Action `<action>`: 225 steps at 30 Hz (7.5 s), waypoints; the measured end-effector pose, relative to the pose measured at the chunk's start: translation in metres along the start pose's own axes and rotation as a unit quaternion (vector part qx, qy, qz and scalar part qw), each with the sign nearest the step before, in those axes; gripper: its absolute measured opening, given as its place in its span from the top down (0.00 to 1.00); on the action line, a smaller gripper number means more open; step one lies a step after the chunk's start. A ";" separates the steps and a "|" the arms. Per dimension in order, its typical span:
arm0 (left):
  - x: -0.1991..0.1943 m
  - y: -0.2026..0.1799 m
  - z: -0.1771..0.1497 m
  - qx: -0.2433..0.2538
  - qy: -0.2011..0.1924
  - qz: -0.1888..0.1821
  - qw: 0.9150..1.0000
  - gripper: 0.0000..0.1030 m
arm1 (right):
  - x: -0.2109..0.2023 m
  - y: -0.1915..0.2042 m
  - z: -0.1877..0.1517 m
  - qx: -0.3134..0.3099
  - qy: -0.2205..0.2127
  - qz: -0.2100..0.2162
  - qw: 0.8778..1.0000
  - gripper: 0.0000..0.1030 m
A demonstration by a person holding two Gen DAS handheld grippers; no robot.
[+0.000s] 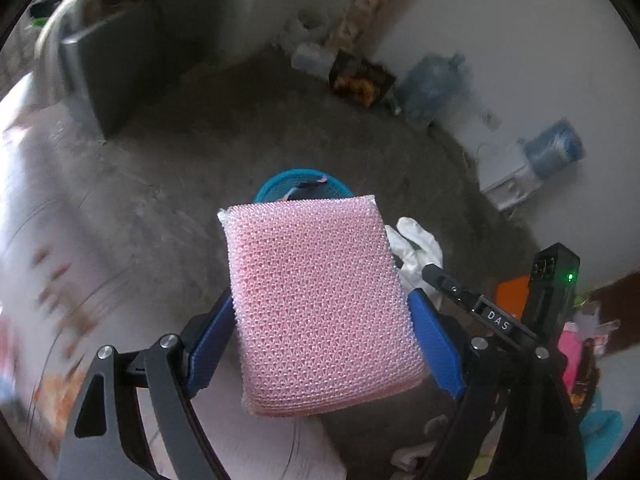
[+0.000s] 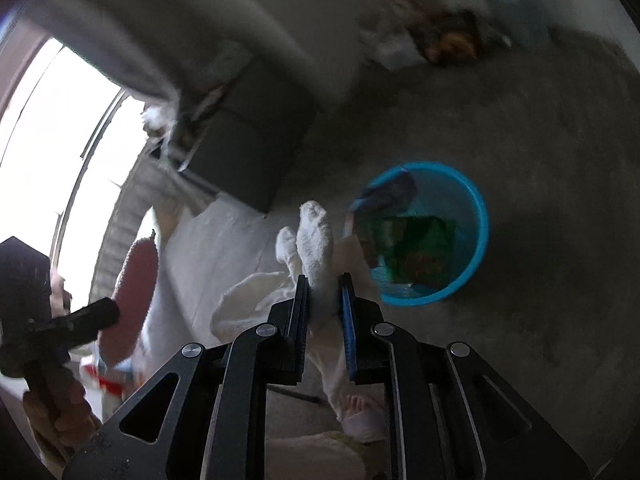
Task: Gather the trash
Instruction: 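Carry the held cloth and sponge over the blue mesh wastebasket, then open the right tool to drop the cloth while the left tool drops the sponge, then return both tools to the table, then grasp the white-and-blue box with the right tool and lift it, then grasp the clear plastic cup with the left tool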
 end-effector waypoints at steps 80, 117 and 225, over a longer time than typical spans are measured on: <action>-0.339 0.292 -0.330 -0.290 -0.343 0.249 0.858 0.05 | 0.018 0.345 -0.224 -0.382 0.085 0.120 0.913 0.07; -0.272 0.350 -0.272 -0.146 -0.266 0.244 0.921 0.05 | 0.144 0.416 -0.245 -0.468 0.246 0.112 0.842 0.56; -0.322 0.351 -0.182 -0.241 -0.328 0.132 0.904 0.37 | 0.112 0.436 -0.215 -0.462 0.215 0.118 0.852 0.69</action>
Point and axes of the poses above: each gripper's, at about its wrist camera, not at the fingertips, and x roughly the way its jaws point, y to its left, z to its top, the point moved 10 cm from there along x, roughly the way its jaws point, and after that the axes turned 9 degrees about z, right-handed, at the moved point
